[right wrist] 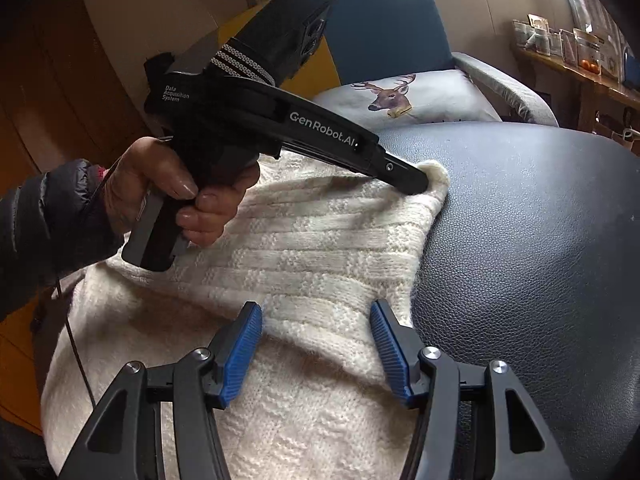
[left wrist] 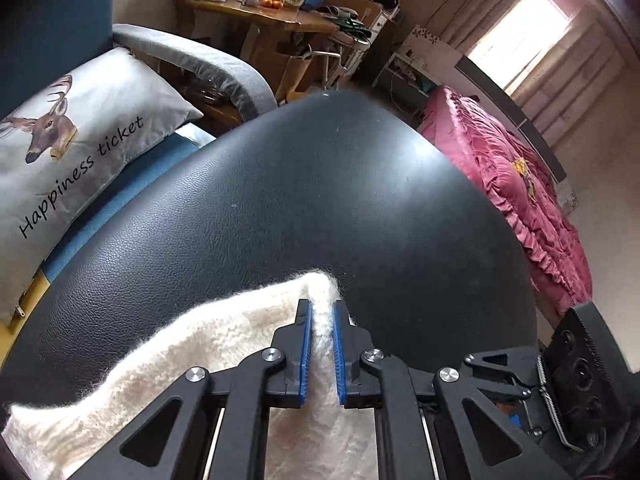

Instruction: Fold clothes

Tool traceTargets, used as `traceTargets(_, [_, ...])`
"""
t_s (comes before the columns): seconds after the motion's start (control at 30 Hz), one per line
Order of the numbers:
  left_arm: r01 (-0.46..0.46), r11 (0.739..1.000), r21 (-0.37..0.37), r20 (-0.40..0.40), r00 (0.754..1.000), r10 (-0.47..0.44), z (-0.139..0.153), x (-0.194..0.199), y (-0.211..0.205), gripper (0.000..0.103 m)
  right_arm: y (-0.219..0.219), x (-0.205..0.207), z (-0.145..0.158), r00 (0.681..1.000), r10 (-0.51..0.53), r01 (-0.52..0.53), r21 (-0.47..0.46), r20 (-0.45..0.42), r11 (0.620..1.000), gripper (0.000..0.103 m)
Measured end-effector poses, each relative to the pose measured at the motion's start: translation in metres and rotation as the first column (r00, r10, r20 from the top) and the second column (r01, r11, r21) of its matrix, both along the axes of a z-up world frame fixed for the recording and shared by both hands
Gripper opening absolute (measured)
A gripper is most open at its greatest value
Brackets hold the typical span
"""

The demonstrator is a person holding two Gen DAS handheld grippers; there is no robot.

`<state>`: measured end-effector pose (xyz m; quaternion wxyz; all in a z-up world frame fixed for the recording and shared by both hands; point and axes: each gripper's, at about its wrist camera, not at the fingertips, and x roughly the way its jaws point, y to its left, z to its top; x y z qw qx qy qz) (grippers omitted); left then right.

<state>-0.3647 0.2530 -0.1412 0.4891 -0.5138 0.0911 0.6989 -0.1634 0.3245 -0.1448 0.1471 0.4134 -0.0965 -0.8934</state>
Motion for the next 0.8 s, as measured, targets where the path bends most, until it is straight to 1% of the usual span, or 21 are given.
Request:
traceTargets(0.03, [-0.020, 0.999, 0.030, 0.016, 1.000, 0.020, -0.005, 0.000, -0.002, 0.010, -0.002, 0.000, 0.000, 1.000, 0.001, -0.001, 0.018, 0.001, 1.000, 0.058])
traceTargets(0.07, [-0.031, 0.999, 0.044, 0.009, 0.999, 0.030, -0.004, 0.001, -0.003, 0.010, -0.005, 0.000, 0.000, 1.000, 0.001, -0.001, 0.036, 0.002, 0.999, 0.059])
traceTargets(0.13, [-0.041, 0.998, 0.046, -0.008, 0.999, 0.042, -0.003, 0.006, -0.007, 0.010, -0.009, 0.000, 0.000, 1.000, 0.002, -0.002, 0.069, 0.004, 0.998, 0.059])
traceTargets(0.17, [-0.053, 0.997, 0.047, -0.004, 0.999, 0.054, -0.002, 0.006, -0.010, 0.012, -0.010, 0.000, 0.000, 1.000, 0.003, -0.003, 0.080, 0.004, 0.997, 0.059])
traceTargets(0.2, [-0.077, 0.996, 0.046, 0.000, 0.997, 0.077, 0.000, 0.006, -0.014, 0.015, -0.010, 0.000, 0.000, 1.000, 0.003, -0.004, 0.085, 0.005, 0.996, 0.059])
traceTargets(0.23, [-0.100, 0.994, 0.051, 0.006, 0.995, 0.099, 0.003, 0.005, -0.020, 0.016, -0.010, 0.000, 0.000, 1.000, 0.004, -0.005, 0.089, 0.006, 0.996, 0.059])
traceTargets(0.3, [-0.162, 0.984, 0.079, 0.001, 0.987, 0.163, 0.015, 0.004, -0.036, 0.017, -0.010, 0.000, -0.001, 1.000, 0.004, -0.005, 0.088, 0.008, 0.996, 0.059])
traceTargets(0.33, [-0.195, 0.975, 0.106, 0.006, 0.981, 0.196, 0.022, 0.005, -0.048, 0.017, -0.010, 0.000, -0.002, 1.000, 0.004, -0.004, 0.088, 0.008, 0.996, 0.059])
traceTargets(0.4, [-0.281, 0.950, 0.137, -0.001, 0.959, 0.284, 0.033, 0.009, -0.077, 0.019, -0.010, 0.001, -0.002, 1.000, 0.003, -0.004, 0.089, 0.008, 0.996, 0.059])
traceTargets(0.47, [-0.363, 0.918, 0.157, -0.002, 0.930, 0.368, 0.038, 0.018, -0.114, 0.021, -0.011, 0.003, 0.001, 1.000, -0.002, 0.002, 0.092, 0.004, 0.996, 0.059])
traceTargets(0.57, [-0.478, 0.870, 0.121, -0.009, 0.876, 0.482, 0.034, 0.038, -0.168, 0.022, -0.007, 0.005, 0.011, 1.000, -0.029, 0.029, 0.093, 0.000, 0.995, 0.059])
traceTargets(0.6, [-0.501, 0.859, 0.109, -0.014, 0.863, 0.505, 0.031, 0.046, -0.184, 0.022, -0.006, 0.006, 0.019, 0.999, -0.047, 0.047, 0.077, -0.013, 0.996, 0.059])
traceTargets(0.67, [-0.542, 0.836, 0.086, -0.023, 0.838, 0.546, 0.027, 0.061, -0.214, 0.022, -0.011, 0.002, 0.032, 0.999, -0.042, 0.044, 0.056, -0.028, 0.997, 0.059])
traceTargets(0.73, [-0.578, 0.814, 0.066, -0.031, 0.814, 0.580, 0.022, 0.075, -0.242, 0.025, -0.028, -0.009, 0.038, 1.000, -0.017, 0.019, 0.088, -0.025, 0.996, 0.059])
traceTargets(0.8, [-0.612, 0.789, 0.057, -0.037, 0.788, 0.614, 0.017, 0.083, -0.264, 0.031, -0.047, -0.022, 0.038, 1.000, 0.010, -0.009, 0.123, -0.008, 0.992, 0.059])
